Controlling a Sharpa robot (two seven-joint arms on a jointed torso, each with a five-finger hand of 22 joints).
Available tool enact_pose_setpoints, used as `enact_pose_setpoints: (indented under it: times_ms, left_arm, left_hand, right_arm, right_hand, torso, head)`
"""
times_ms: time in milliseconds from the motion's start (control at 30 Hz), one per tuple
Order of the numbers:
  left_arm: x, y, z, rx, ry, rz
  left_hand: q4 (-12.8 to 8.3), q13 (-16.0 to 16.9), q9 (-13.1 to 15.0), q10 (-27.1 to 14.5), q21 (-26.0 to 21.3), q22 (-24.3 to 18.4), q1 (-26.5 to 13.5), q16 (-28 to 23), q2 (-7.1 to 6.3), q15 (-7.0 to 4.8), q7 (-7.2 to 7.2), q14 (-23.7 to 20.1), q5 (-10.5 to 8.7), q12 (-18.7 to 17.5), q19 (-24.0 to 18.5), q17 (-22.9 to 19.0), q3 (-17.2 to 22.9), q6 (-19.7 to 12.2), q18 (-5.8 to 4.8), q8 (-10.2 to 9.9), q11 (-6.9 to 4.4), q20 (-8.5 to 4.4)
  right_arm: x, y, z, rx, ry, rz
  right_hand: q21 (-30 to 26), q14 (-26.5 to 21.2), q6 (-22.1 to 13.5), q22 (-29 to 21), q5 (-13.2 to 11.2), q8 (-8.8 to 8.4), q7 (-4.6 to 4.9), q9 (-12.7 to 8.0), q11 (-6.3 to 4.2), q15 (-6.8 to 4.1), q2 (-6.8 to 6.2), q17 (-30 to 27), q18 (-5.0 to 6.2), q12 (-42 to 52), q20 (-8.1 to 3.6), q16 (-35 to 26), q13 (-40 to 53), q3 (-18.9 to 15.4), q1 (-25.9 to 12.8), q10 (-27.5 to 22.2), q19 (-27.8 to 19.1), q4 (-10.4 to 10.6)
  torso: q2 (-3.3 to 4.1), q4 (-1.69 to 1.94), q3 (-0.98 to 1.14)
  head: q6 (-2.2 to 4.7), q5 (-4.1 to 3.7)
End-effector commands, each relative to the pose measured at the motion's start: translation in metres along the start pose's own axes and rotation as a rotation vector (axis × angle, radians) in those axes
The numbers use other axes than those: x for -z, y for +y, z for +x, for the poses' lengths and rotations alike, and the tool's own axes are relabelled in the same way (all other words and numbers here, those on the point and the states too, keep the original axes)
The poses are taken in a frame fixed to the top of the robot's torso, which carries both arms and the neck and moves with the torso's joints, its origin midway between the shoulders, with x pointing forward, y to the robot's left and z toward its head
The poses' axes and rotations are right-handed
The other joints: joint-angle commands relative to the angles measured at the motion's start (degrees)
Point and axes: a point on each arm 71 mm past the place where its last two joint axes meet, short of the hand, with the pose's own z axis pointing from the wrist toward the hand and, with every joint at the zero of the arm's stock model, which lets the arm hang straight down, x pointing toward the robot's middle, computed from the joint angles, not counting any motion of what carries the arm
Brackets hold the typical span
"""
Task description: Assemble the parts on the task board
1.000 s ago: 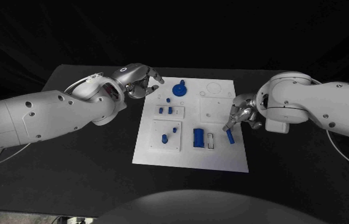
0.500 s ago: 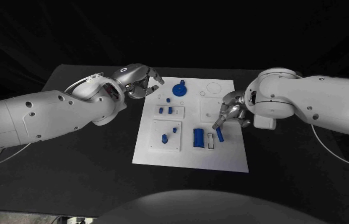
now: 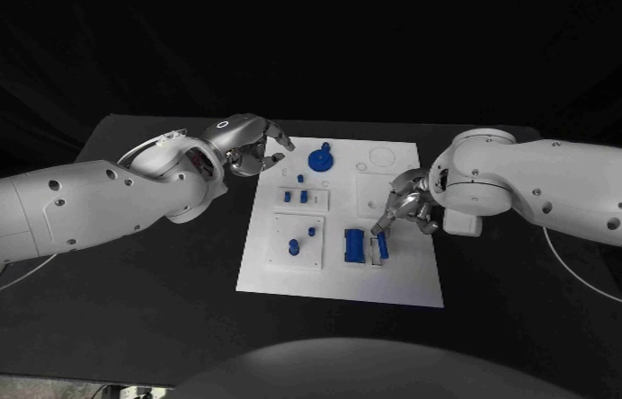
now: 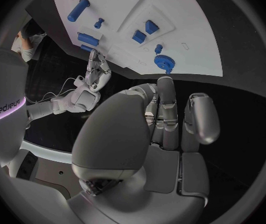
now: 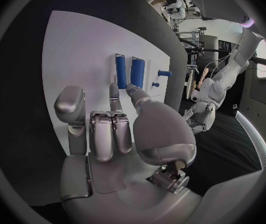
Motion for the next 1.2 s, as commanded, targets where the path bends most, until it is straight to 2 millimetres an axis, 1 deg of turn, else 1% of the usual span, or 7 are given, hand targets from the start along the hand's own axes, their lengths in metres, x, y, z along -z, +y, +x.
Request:
enact_pose_setpoints:
  times_ms: [33, 233, 400, 633, 933, 1033, 1200]
  left_arm:
    - [-0.0004, -0.0012, 0.0013, -0.002, 0.017, 0.002]
    - [-0.0013, -0.0019, 0.0019, -0.002, 0.021, 0.003]
    - [-0.0018, -0.0025, 0.0023, -0.002, 0.022, 0.004]
    - [-0.0010, -0.0017, 0.0020, -0.002, 0.023, 0.000]
    - [-0.0006, -0.0015, 0.0020, -0.002, 0.025, -0.001]
    - [-0.0008, -0.0016, 0.0021, -0.002, 0.025, -0.001]
    - [-0.0010, -0.0019, 0.0024, -0.002, 0.027, -0.001]
  left_hand:
    - [0.2, -0.1, -0.1, 0.4, -0.1, 10.3, 0.2, 0.0, -0.27, 0.21, 0.04, -0.3, -0.24, 0.3, -0.5, -0.2, 0.4, 0.4, 0.48, 0.4, 0.01, 0.14]
    - [0.2, -0.1, -0.1, 0.4, -0.1, 10.3, 0.2, 0.0, -0.27, 0.21, 0.04, -0.3, -0.24, 0.3, -0.5, -0.2, 0.4, 0.4, 0.48, 0.4, 0.01, 0.14]
    - [0.2, -0.1, -0.1, 0.4, -0.1, 10.3, 0.2, 0.0, -0.27, 0.21, 0.04, -0.3, -0.24, 0.3, -0.5, -0.2, 0.4, 0.4, 0.48, 0.4, 0.01, 0.14]
    - [0.2, -0.1, -0.1, 0.4, -0.2, 10.3, 0.2, 0.0, -0.28, 0.21, 0.04, -0.3, -0.24, 0.3, -0.5, -0.2, 0.5, 0.4, 0.49, 0.4, 0.02, 0.15]
    - [0.2, -0.1, -0.1, 0.4, -0.2, 10.3, 0.2, 0.0, -0.28, 0.21, 0.04, -0.3, -0.24, 0.3, -0.5, -0.2, 0.5, 0.4, 0.49, 0.4, 0.02, 0.15]
    - [0.2, -0.1, -0.1, 0.4, -0.2, 10.3, 0.2, 0.0, -0.28, 0.21, 0.04, -0.3, -0.24, 0.3, -0.5, -0.2, 0.5, 0.4, 0.49, 0.4, 0.02, 0.15]
    - [0.2, -0.1, -0.1, 0.4, -0.2, 10.3, 0.2, 0.0, -0.28, 0.21, 0.04, -0.3, -0.24, 0.3, -0.5, -0.2, 0.5, 0.4, 0.49, 0.4, 0.02, 0.15]
  right_arm:
    - [-0.0030, -0.0014, 0.0040, -0.050, 0.027, -0.004]
    - [-0.0068, -0.0035, 0.0079, -0.077, 0.035, -0.004]
    - [-0.0094, -0.0051, 0.0105, -0.089, 0.037, -0.001]
    - [-0.0107, -0.0054, 0.0126, -0.088, 0.042, 0.000]
    - [-0.0104, -0.0062, 0.0138, -0.060, 0.039, 0.003]
    - [-0.0103, -0.0068, 0.0139, -0.054, 0.036, 0.005]
    - [-0.0102, -0.0075, 0.0138, -0.048, 0.031, 0.007]
  right_hand:
    - [-0.4, 5.5, 0.0, 5.9, -0.1, 0.04, -0.11, 0.1, 0.05, -0.14, 0.08, 12.8, 0.79, 0.2, 0.05, -0.4, 15.1, 0.5, -0.7, 6.4, -0.4, 0.1]
    - [-0.8, 5.5, 0.0, 5.8, -0.3, 0.05, -0.10, 0.1, 0.06, -0.13, 0.20, 12.7, 0.83, 0.2, 0.06, -0.5, 15.1, 0.6, -1.1, 6.4, -0.5, 0.2]
    - [-1.0, 5.5, 0.0, 5.7, -0.7, 0.03, -0.09, 0.1, 0.07, -0.12, 0.24, 12.5, 0.85, 0.2, 0.06, -0.6, 15.1, 0.7, -1.4, 6.4, -0.5, 0.3]
    - [-1.8, 5.4, -0.2, 5.5, -1.3, -0.05, -0.01, 0.2, 0.13, -0.08, 0.32, 12.2, 0.94, 0.2, 0.09, -0.9, 15.1, 0.9, -2.1, 6.4, -0.6, 0.6]
    - [-3.2, 5.3, -0.8, 5.2, -5.1, -0.36, 0.20, 0.2, 0.32, 0.05, -0.38, 11.9, 1.08, 0.2, 0.20, -1.2, 15.1, 0.9, -2.9, 6.4, -0.7, 0.4]
    - [-3.5, 5.3, -1.0, 5.1, -7.0, -0.47, 0.33, 0.2, 0.43, 0.15, -0.67, 11.9, 1.08, 0.2, 0.28, -1.2, 15.1, 0.7, -3.3, 6.4, -0.7, 0.4]
    - [-3.7, 5.3, -1.1, 5.0, -8.1, -0.52, 0.38, 0.3, 0.49, 0.20, -0.82, 11.9, 1.10, 0.2, 0.33, -1.3, 15.1, 0.6, -3.4, 6.4, -0.6, 0.3]
  torso:
    - [0.00, -0.05, 0.04]
    - [0.00, -0.03, 0.02]
    - [0.00, 0.03, 0.03]
    - [-0.02, 0.02, 0.02]
    - [-0.01, -0.02, 0.00]
    - [0.02, -0.03, 0.03]
    - [0.03, -0.04, 0.04]
  head:
    - [0.00, -0.06]
    - [0.00, -0.29]
    - [0.00, -0.26]
    - [0.00, -0.10]
    - [0.00, -0.03]
    - [0.00, 0.03]
    - [0.00, 0.00]
